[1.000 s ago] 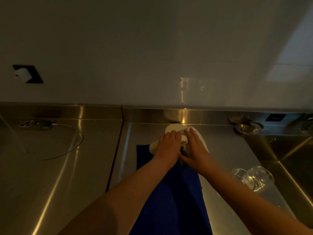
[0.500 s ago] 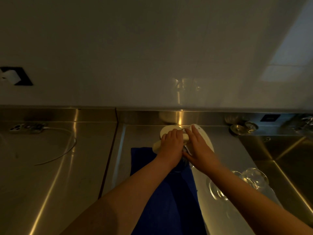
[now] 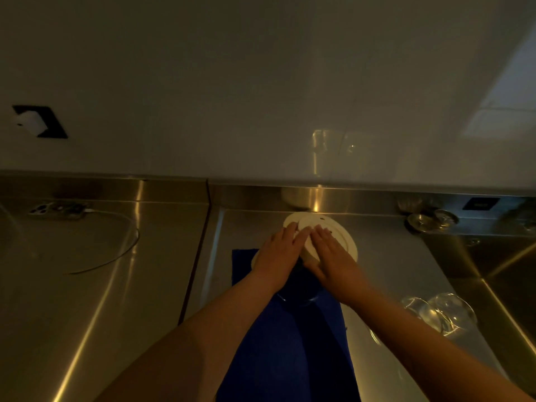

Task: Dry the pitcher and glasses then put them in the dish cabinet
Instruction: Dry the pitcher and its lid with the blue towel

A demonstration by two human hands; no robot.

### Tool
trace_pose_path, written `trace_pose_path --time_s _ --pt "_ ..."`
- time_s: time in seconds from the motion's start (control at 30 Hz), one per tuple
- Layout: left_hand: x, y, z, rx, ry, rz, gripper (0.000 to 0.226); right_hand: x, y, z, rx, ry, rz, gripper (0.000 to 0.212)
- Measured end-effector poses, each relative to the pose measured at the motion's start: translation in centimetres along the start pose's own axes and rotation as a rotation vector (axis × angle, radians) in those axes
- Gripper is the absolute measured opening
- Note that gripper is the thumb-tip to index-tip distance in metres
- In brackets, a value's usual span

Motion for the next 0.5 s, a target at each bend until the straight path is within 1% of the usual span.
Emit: trace_pose_path --time_s 0.1,0.2,0.3,0.4,0.5 --pt "-0.2 0.5 -1.6 0.006 -0.014 -0.066 0.079 -1.1 -0.5 -0.3 -0.001 0.091 -0.035 0.069" --pt "-1.0 0.7 -2.8 0.01 -0.007 -0.073 0.087 -1.7 -1.2 -0.9 -0.015 0.132 -0.041 0.067" --pt "-1.5 1.0 -3.8 0.024 0.013 -0.073 0.085 -2.3 -1.6 -1.5 -0.006 0.165 -0.068 0.068" --pt "-1.8 1.4 -4.6 0.042 0.012 -0.092 0.094 -2.8 -1.9 -2.0 -0.005 0.179 -0.1 0.068" --pt "-2.3 1.7 -5.0 0.063 0.012 -0.127 0.092 -3.1 -2.1 -2.7 0.006 0.229 -0.096 0.069"
Point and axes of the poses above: each hand's wrist, its own y-axis away from the middle knuckle, its own x-axis out of the back of the hand, z = x × y, the point moved 8 cm from there along -y, towards the middle knuckle, and after that the axes turned 8 degrees about -z, right-handed, at the moved point
